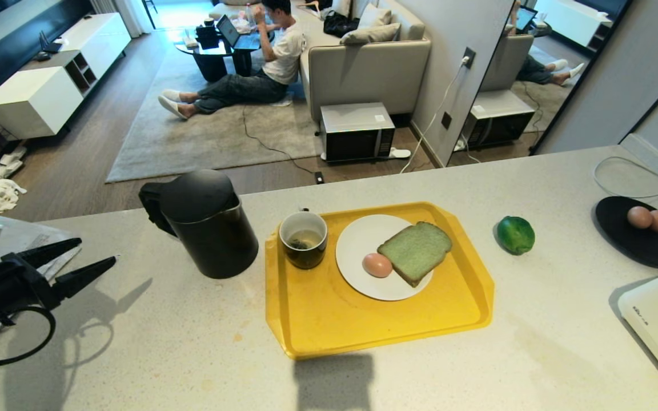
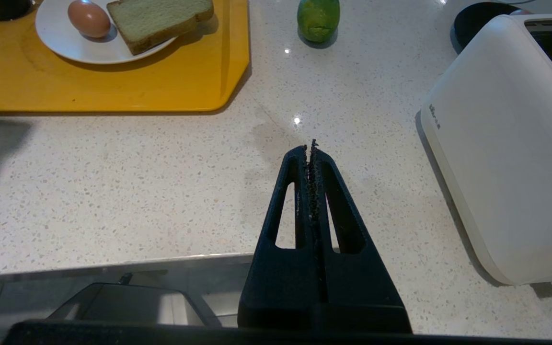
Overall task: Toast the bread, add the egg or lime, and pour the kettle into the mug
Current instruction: Pick up the kettle
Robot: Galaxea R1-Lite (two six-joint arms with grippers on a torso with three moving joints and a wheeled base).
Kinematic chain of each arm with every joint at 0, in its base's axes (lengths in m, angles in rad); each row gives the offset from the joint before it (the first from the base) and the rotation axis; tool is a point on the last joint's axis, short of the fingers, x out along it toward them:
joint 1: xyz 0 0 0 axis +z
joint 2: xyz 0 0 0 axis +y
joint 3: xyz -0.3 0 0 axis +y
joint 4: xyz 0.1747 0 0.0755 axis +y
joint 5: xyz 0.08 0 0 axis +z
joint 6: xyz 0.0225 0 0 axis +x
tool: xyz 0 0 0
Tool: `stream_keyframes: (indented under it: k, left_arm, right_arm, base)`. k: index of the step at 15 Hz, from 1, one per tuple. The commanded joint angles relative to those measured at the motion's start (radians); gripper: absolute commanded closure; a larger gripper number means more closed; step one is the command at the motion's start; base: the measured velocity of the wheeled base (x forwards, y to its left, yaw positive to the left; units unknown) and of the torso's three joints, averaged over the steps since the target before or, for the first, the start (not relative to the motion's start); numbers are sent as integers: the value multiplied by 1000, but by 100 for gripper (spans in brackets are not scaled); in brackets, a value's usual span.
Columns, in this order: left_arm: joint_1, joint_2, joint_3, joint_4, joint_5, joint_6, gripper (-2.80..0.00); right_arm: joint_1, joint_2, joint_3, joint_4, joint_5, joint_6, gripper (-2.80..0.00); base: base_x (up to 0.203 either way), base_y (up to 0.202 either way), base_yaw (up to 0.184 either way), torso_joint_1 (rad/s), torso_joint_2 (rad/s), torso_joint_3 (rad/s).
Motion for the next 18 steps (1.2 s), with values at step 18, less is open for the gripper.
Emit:
stream_keyframes:
  k: [18]
  left_arm:
    - [-140,155,-218,40,324,79,-280]
  right_arm:
    - [0,2,2,0,1,-1,0]
  base:
    - [0,0,0,0,0,0]
